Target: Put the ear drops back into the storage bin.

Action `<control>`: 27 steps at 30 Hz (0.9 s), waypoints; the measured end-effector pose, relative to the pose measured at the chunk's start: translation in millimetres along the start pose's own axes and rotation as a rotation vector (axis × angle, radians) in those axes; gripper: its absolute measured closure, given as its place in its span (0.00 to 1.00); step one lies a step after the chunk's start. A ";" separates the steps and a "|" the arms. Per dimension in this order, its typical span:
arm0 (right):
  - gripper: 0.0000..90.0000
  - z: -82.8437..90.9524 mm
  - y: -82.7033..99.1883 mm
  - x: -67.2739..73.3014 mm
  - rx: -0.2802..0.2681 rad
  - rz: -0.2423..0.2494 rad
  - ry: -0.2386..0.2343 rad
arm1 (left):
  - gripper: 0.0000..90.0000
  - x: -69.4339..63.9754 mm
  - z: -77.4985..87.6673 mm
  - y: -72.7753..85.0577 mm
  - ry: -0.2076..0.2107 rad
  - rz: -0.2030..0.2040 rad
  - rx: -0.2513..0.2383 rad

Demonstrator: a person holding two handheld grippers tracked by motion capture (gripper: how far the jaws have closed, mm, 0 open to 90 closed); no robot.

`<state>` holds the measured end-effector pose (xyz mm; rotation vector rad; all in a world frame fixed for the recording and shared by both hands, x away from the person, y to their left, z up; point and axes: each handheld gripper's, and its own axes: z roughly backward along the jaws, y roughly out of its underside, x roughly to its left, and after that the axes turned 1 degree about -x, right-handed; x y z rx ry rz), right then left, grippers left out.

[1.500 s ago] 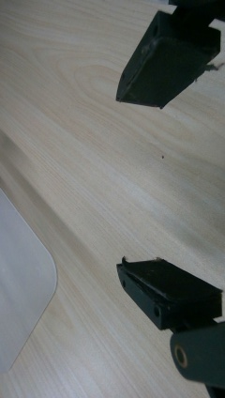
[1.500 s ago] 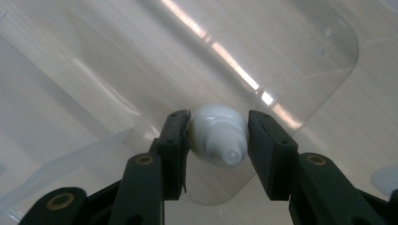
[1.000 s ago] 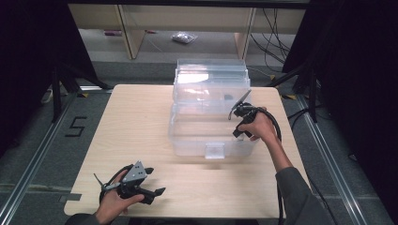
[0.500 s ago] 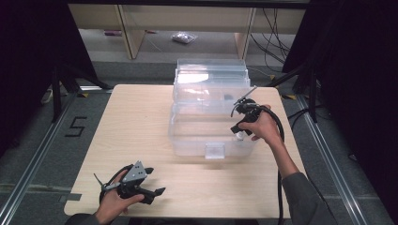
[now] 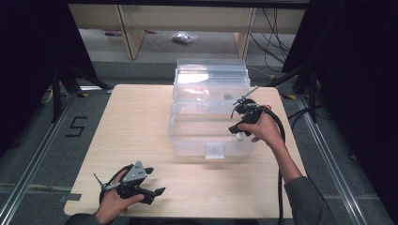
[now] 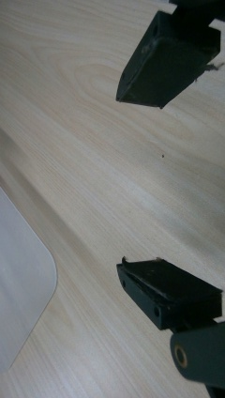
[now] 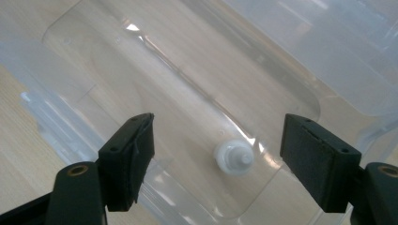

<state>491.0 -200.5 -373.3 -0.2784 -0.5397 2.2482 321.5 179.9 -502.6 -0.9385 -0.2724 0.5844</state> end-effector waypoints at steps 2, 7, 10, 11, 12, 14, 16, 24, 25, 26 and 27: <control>0.30 2.0 0.5 2.1 -0.004 -0.002 -0.005 | 0.17 0.0 -0.1 0.0 0.000 0.001 0.000; 0.31 4.9 1.1 7.5 -0.014 0.002 -0.009 | 0.16 -0.1 0.1 0.0 -0.001 0.001 0.004; 0.31 4.0 2.3 9.9 -0.038 0.027 -0.017 | 0.16 0.0 -0.1 0.1 0.001 0.002 0.000; 0.31 4.3 3.0 12.1 -0.030 0.012 -0.023 | 0.16 0.0 -0.1 0.1 0.000 0.001 -0.001; 0.31 4.4 3.6 13.7 -0.026 0.002 -0.030 | 0.16 0.0 0.0 0.1 0.000 0.001 -0.001; 0.31 5.4 4.9 15.1 -0.037 0.007 -0.031 | 0.17 0.1 -0.1 0.1 0.000 0.001 0.000; 0.31 8.1 6.4 18.7 -0.056 0.022 -0.041 | 0.17 -0.1 0.3 -0.1 -0.001 0.001 0.006; 0.30 12.9 10.3 24.2 -0.085 0.021 -0.035 | 0.17 -0.2 0.2 0.0 -0.001 0.001 0.006; 0.30 13.1 11.4 25.3 -0.083 0.015 -0.045 | 0.16 -0.5 0.0 0.1 0.001 0.006 0.002; 0.30 12.9 12.3 24.8 -0.096 0.031 -0.052 | 0.16 -0.4 0.0 0.1 0.001 0.007 0.001; 0.30 13.7 13.9 25.7 -0.102 0.027 -0.042 | 0.17 -0.5 -0.2 0.2 0.002 0.009 0.000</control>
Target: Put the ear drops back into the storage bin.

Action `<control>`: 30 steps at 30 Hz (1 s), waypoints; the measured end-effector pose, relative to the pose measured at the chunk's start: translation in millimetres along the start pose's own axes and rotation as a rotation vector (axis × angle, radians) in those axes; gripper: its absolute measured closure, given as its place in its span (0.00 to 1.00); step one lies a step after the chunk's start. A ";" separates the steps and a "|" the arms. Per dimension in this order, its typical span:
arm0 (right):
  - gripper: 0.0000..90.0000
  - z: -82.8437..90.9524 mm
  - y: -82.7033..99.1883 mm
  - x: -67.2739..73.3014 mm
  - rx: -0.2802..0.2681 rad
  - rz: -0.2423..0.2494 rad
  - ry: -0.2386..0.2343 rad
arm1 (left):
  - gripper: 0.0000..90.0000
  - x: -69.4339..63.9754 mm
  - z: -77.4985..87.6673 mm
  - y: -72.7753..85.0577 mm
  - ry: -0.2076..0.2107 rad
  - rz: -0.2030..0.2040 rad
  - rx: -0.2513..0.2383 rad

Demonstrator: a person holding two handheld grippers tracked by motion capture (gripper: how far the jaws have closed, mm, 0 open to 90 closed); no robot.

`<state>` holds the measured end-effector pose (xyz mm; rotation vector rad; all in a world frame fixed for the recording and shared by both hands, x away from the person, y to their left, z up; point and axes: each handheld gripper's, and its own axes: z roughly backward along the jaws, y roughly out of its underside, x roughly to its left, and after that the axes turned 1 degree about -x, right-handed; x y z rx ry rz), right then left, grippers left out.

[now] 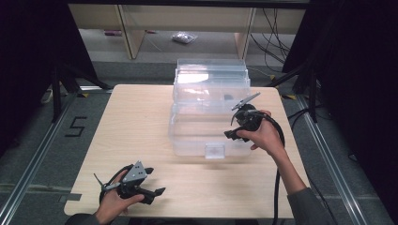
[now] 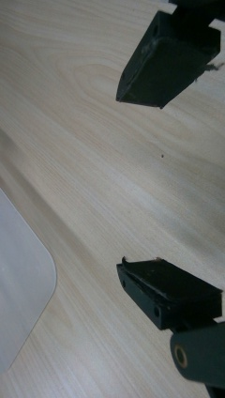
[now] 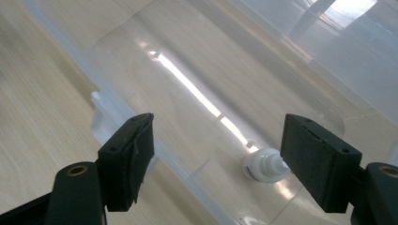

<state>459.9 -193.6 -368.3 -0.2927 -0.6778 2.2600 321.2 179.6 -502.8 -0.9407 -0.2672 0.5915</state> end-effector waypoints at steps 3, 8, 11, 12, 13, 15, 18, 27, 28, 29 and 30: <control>0.30 2.9 2.0 3.1 -0.014 0.002 -0.015 | 0.16 0.5 0.2 0.0 -0.002 -0.007 0.005; 0.29 5.8 6.1 7.0 -0.049 0.019 -0.024 | 0.17 0.5 0.2 0.1 -0.003 -0.005 0.006; 0.29 7.3 8.4 10.3 -0.056 0.014 -0.026 | 0.16 0.4 0.1 0.1 -0.003 -0.008 0.005; 0.29 7.1 9.9 10.6 -0.069 0.033 -0.019 | 0.17 0.5 0.2 0.0 -0.002 -0.005 0.005; 0.29 7.1 9.9 10.6 -0.069 0.033 -0.019 | 0.17 0.5 0.2 0.0 -0.002 -0.005 0.005; 0.29 7.0 11.3 11.7 -0.071 0.030 -0.013 | 0.17 0.7 -0.3 0.2 -0.001 -0.002 -0.001; 0.28 8.3 14.3 14.1 -0.064 0.016 -0.028 | 0.16 0.5 0.1 0.1 -0.003 -0.004 0.003; 0.27 10.2 24.9 16.8 -0.116 0.033 -0.028 | 0.17 0.4 0.2 0.0 -0.003 -0.004 0.005; 0.27 9.3 26.3 18.9 -0.121 0.028 -0.032 | 0.17 0.5 0.2 0.0 -0.003 -0.003 0.005; 0.27 9.3 27.3 19.2 -0.125 0.036 -0.033 | 0.17 0.7 -0.2 0.2 -0.001 -0.003 0.000; 0.26 9.8 29.9 22.8 -0.124 0.020 -0.039 | 0.17 0.7 -0.2 0.2 -0.002 -0.003 -0.001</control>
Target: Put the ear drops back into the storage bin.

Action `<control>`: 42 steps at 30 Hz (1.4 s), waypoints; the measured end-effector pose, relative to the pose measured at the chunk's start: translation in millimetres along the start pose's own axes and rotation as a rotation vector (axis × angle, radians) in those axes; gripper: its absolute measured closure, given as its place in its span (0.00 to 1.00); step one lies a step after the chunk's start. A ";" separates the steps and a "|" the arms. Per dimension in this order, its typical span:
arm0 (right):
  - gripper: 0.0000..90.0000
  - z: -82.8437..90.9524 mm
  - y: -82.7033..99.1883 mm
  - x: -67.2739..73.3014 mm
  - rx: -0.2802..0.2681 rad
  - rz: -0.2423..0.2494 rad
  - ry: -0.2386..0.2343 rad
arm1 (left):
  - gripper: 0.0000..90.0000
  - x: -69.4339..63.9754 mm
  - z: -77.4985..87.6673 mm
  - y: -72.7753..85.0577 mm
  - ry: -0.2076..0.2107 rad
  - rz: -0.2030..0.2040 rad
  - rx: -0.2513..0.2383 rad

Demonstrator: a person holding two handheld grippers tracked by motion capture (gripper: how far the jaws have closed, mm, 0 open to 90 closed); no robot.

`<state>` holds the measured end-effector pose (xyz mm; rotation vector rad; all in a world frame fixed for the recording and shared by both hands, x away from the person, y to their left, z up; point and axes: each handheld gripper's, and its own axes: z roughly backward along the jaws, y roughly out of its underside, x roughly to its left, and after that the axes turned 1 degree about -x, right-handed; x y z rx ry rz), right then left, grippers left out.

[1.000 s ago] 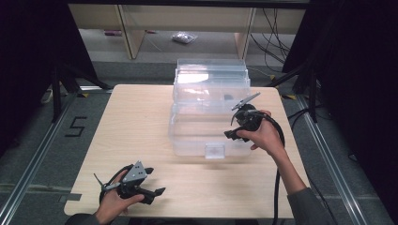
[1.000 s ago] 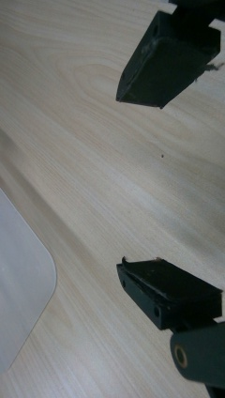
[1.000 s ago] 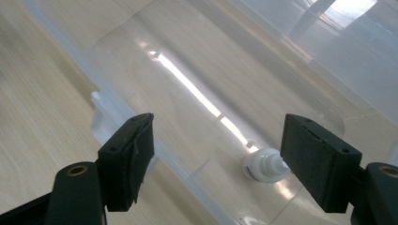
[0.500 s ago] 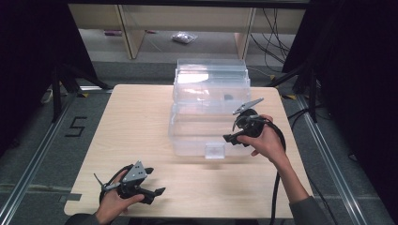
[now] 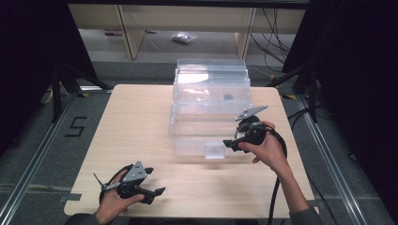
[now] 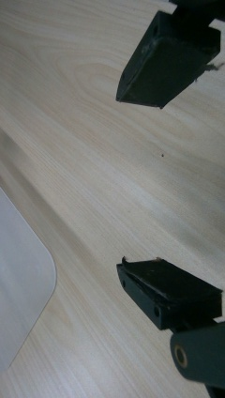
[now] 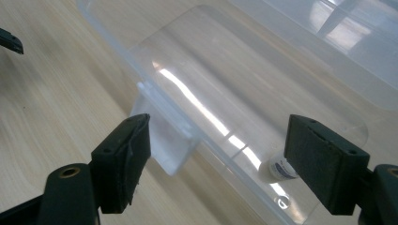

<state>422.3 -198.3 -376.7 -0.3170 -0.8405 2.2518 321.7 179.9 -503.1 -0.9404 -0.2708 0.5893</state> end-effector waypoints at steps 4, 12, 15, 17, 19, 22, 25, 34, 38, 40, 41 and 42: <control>0.26 -0.1 3.7 2.5 -0.020 0.020 -0.011 | 0.17 -0.5 0.3 -0.2 0.000 0.002 0.003; 0.26 1.2 12.5 11.9 -0.036 0.029 -0.028 | 0.17 -1.6 -0.2 -0.3 0.002 0.010 -0.004; 0.25 5.1 12.8 15.6 -0.058 0.049 -0.025 | 0.16 -0.5 0.7 -0.4 -0.001 -0.005 0.007; 0.25 5.9 14.0 18.1 -0.063 0.044 -0.022 | 0.17 -1.7 -0.1 -0.2 0.003 0.009 -0.004; 0.25 5.3 15.4 19.6 -0.070 0.046 -0.024 | 0.17 -1.8 -0.1 -0.2 0.004 0.009 -0.004; 0.24 5.5 17.4 20.5 -0.057 0.048 -0.029 | 0.17 -1.0 -0.1 -0.1 0.004 0.004 -0.005; 0.24 4.6 19.7 19.9 -0.061 0.054 -0.023 | 0.17 -0.9 0.1 -0.3 0.004 0.003 -0.006; 0.24 7.5 31.8 23.0 -0.065 0.015 -0.023 | 0.17 -1.2 0.2 -0.3 0.010 0.011 -0.009; 0.24 5.4 35.8 23.5 -0.083 0.055 -0.026 | 0.17 -1.0 0.0 0.1 0.004 0.002 -0.007; 0.23 5.7 38.0 26.0 -0.079 0.041 -0.022 | 0.16 -1.1 0.6 -0.3 0.010 0.013 -0.007; 0.23 6.8 38.8 26.4 -0.071 0.029 -0.022 | 0.17 -1.1 0.6 -0.3 0.010 0.013 -0.007; 0.23 6.8 38.8 26.4 -0.071 0.029 -0.022 | 0.17 -0.4 0.8 -0.2 0.012 0.007 -0.005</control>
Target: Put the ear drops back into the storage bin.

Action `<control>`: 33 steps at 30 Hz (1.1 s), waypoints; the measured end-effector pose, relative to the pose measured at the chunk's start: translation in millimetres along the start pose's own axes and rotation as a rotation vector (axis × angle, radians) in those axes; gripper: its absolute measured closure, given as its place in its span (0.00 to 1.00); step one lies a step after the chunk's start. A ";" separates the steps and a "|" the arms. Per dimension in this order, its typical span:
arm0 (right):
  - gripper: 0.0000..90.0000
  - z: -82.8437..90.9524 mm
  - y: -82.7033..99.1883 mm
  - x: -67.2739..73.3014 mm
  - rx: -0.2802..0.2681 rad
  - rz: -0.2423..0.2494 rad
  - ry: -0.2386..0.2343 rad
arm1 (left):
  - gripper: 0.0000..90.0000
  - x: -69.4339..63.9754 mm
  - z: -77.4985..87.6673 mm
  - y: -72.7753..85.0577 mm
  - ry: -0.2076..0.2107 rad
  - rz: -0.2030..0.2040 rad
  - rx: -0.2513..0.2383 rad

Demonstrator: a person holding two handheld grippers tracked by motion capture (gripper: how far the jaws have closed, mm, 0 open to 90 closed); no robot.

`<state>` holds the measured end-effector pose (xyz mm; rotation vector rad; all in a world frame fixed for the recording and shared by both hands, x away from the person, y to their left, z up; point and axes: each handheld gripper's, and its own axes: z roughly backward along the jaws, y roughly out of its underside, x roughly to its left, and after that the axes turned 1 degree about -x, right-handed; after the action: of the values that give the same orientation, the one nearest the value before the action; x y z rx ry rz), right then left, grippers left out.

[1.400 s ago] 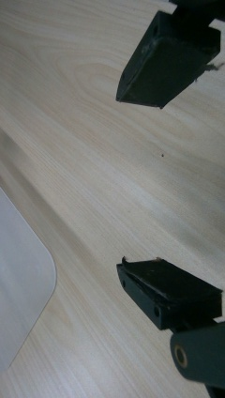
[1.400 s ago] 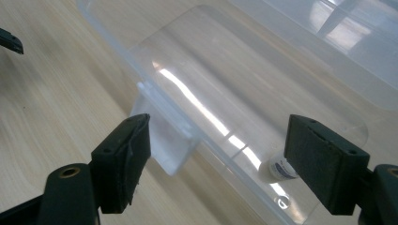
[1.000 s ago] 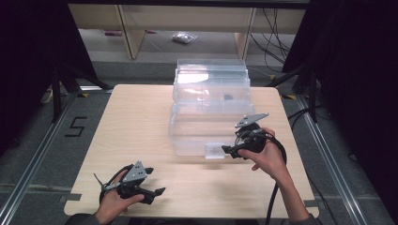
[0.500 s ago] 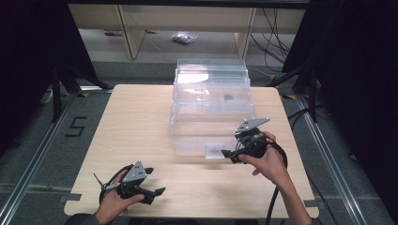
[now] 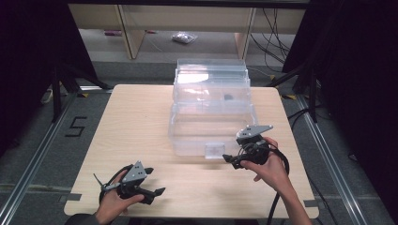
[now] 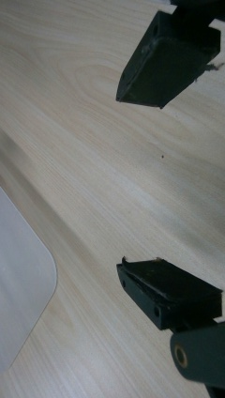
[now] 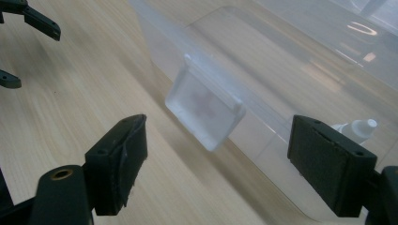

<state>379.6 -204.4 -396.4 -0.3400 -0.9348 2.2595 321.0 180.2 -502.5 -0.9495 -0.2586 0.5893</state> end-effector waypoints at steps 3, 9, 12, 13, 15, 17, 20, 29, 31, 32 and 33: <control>0.23 -1.1 4.0 2.8 -0.022 -0.005 0.003 | 0.17 -0.5 -0.7 0.0 -0.008 -0.003 -0.003; 0.23 0.2 11.5 5.3 -0.006 -0.004 -0.011 | 0.16 0.1 0.0 -0.2 0.000 -0.001 0.003; 0.23 -0.4 15.5 6.4 -0.046 -0.005 -0.004 | 0.17 -0.5 -0.7 0.1 -0.008 -0.002 -0.005; 0.23 -0.4 15.5 6.4 -0.046 -0.005 -0.004 | 0.17 -0.4 -0.6 0.1 -0.008 -0.002 -0.004; 0.23 0.4 16.7 5.2 -0.057 0.021 -0.003 | 0.17 0.1 0.1 -0.3 0.001 -0.002 0.005; 0.23 1.6 18.3 6.9 -0.050 0.001 -0.002 | 0.16 -0.6 -0.6 0.0 -0.002 0.006 -0.006; 0.23 2.3 20.7 9.1 -0.055 0.000 -0.006 | 0.17 -0.5 -0.7 0.1 -0.008 -0.001 -0.006; 0.23 0.3 35.8 13.3 -0.062 0.002 -0.021 | 0.16 0.3 -0.4 0.2 -0.014 -0.009 0.004; 0.23 1.0 40.3 13.9 -0.068 -0.004 -0.020 | 0.17 0.2 -0.5 0.2 -0.014 -0.008 0.006; 0.23 1.5 41.8 14.6 -0.071 -0.008 -0.015 | 0.17 0.0 -0.6 0.2 -0.013 -0.006 0.004; 0.23 2.0 43.6 15.7 -0.064 -0.021 -0.013 | 0.17 -0.4 -0.8 0.2 -0.012 -0.001 0.002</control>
<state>346.1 -218.0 -425.5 -0.3424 -1.0149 2.2183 320.9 179.5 -503.1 -0.9444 -0.2693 0.5942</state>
